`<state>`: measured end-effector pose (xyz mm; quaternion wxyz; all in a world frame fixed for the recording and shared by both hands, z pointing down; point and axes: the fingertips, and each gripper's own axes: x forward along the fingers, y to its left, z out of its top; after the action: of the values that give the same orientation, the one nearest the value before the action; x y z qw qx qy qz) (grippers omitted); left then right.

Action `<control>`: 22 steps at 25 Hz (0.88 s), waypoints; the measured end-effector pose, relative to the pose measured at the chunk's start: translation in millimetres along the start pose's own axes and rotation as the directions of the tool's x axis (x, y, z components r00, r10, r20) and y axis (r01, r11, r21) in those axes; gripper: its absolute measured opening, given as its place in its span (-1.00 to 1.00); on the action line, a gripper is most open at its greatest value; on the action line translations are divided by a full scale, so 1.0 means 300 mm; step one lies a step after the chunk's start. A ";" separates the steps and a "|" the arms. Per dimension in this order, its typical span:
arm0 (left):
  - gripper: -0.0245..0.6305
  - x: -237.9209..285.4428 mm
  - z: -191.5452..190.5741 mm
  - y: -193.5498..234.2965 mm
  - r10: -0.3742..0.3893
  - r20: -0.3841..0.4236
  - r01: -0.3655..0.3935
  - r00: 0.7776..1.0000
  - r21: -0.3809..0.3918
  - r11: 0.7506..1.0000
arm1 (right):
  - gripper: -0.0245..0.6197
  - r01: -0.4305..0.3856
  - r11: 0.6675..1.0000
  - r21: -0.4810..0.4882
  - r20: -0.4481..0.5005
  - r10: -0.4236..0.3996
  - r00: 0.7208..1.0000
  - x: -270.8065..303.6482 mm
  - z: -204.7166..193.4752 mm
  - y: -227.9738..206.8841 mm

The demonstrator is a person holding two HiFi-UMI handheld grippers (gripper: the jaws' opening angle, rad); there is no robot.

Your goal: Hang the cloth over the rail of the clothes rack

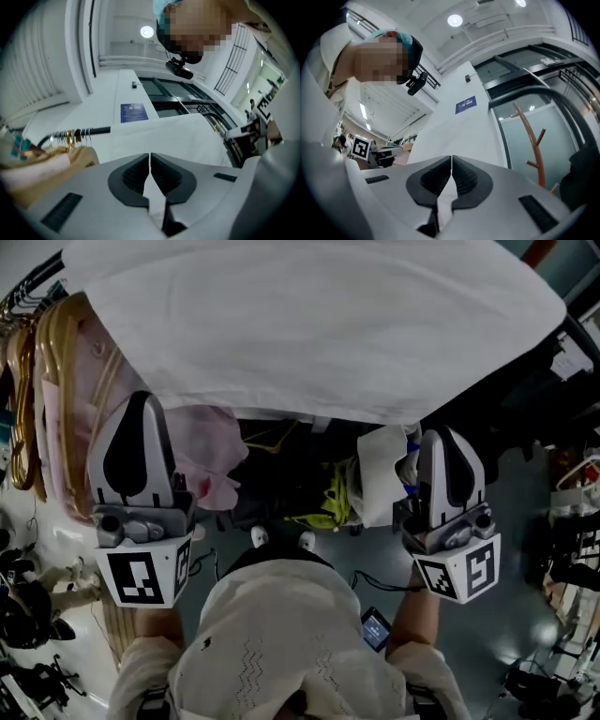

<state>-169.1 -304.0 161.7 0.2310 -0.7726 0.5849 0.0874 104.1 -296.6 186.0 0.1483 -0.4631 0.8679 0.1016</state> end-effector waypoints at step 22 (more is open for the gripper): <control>-0.88 -0.301 -0.574 -0.541 -0.303 -0.270 0.194 0.914 -0.365 0.911 | -0.87 -0.116 0.954 0.277 -0.428 0.230 0.874 -0.179 -0.775 0.411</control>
<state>-66.2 -271.2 390.9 0.0092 -0.8728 0.4873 0.0269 -8.4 -260.2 427.2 -0.0135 -0.3721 0.9223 -0.1036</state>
